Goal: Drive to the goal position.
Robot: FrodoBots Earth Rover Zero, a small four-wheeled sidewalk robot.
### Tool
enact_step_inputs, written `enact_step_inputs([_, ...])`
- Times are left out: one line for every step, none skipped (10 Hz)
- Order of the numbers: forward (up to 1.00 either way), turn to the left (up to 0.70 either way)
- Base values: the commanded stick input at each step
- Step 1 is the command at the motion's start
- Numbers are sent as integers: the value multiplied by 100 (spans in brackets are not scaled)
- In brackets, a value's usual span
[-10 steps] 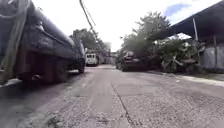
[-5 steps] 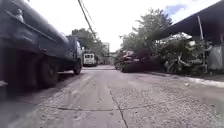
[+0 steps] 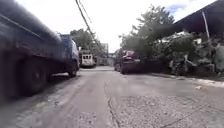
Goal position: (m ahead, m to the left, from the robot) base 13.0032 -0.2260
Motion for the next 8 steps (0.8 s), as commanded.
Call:
enact_step_inputs([100, 25])
enact_step_inputs([100, 8])
enact_step_inputs([100, 0])
enact_step_inputs([100, 0])
enact_step_inputs([100, 0])
enact_step_inputs([100, 0])
enact_step_inputs([100, 0])
enact_step_inputs([100, 0])
